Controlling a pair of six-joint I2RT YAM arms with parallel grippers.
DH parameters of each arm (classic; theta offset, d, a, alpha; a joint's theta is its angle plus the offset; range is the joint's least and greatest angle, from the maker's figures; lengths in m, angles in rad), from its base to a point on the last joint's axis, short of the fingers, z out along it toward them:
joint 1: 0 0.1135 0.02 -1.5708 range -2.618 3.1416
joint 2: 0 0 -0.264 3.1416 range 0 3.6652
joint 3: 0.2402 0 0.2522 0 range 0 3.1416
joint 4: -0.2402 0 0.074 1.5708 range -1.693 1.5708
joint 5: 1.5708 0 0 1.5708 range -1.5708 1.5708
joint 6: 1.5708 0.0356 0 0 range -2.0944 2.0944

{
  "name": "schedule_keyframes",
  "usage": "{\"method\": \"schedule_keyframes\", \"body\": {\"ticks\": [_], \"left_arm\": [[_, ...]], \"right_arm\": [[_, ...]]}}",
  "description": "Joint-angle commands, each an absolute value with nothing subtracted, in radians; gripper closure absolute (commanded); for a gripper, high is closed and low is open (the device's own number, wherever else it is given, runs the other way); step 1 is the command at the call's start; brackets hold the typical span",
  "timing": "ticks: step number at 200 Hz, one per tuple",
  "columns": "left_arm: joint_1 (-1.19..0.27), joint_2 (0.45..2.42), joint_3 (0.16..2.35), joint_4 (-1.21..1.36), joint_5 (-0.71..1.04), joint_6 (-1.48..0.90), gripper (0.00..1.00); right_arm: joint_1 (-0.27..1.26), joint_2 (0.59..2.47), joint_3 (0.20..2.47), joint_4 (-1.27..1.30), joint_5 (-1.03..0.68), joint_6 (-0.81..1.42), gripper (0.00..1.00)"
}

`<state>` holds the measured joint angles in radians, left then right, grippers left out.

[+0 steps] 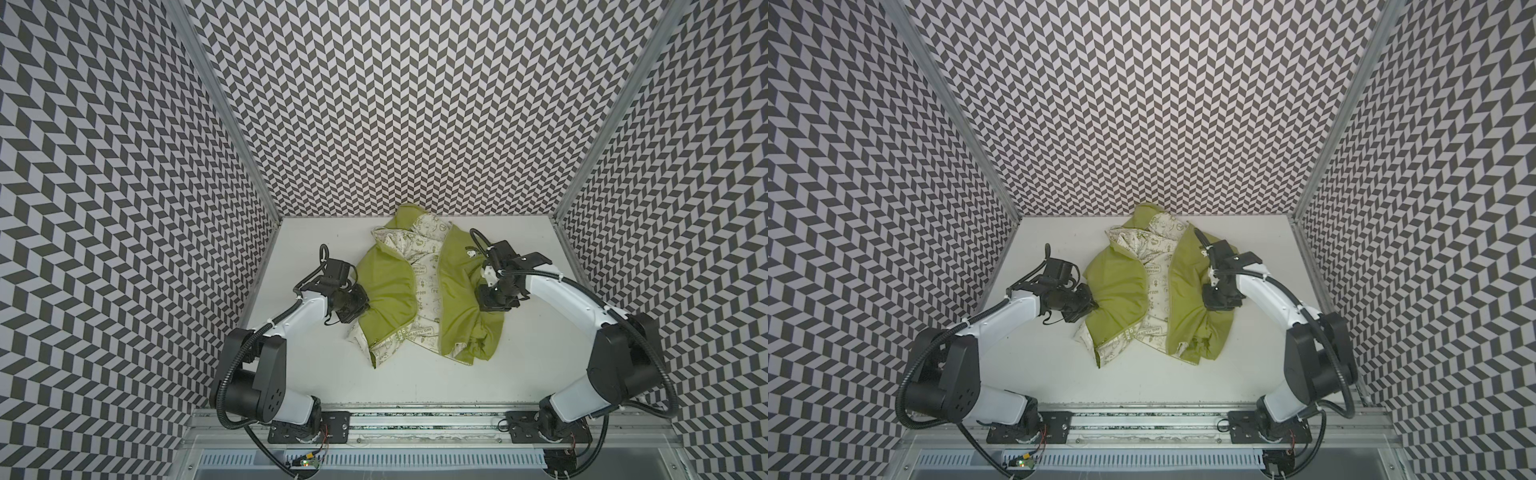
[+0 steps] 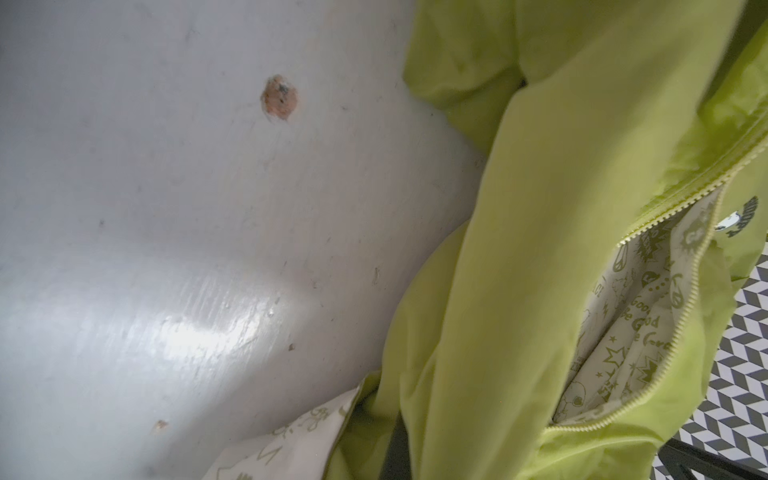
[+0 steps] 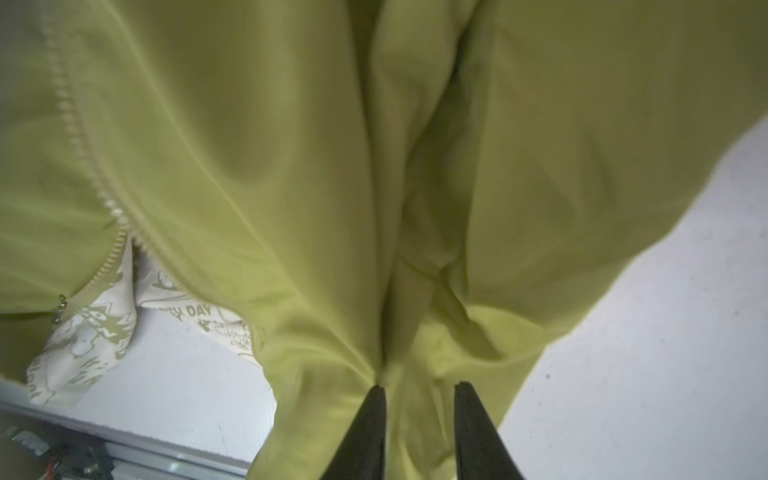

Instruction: Zip up the jacket

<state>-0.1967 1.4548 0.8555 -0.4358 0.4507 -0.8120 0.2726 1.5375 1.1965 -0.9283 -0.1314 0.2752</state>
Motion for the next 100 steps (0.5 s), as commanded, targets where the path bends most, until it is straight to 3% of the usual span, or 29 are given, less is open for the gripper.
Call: {"method": "schedule_keyframes", "body": {"ticks": [1,17,49,65,100], "left_arm": [[-0.187,1.427,0.873,-0.466,0.449,-0.804,0.92],[-0.186,1.41,0.874,-0.48,0.446,-0.796,0.74],[-0.186,1.369,0.893,-0.548,0.42,-0.772,0.38],[-0.188,1.333,0.906,-0.603,0.387,-0.754,0.33],[-0.231,1.233,0.958,-0.701,0.338,-0.706,0.32]], "right_arm": [[0.262,1.477,1.198,-0.981,-0.151,0.258,0.48],[0.254,1.442,1.19,-1.0,-0.172,0.278,0.36],[0.255,1.384,1.099,-0.959,-0.283,0.338,0.34],[0.261,1.385,1.037,-0.92,-0.313,0.362,0.34],[0.301,1.442,0.947,-0.816,-0.343,0.4,0.27]]}}
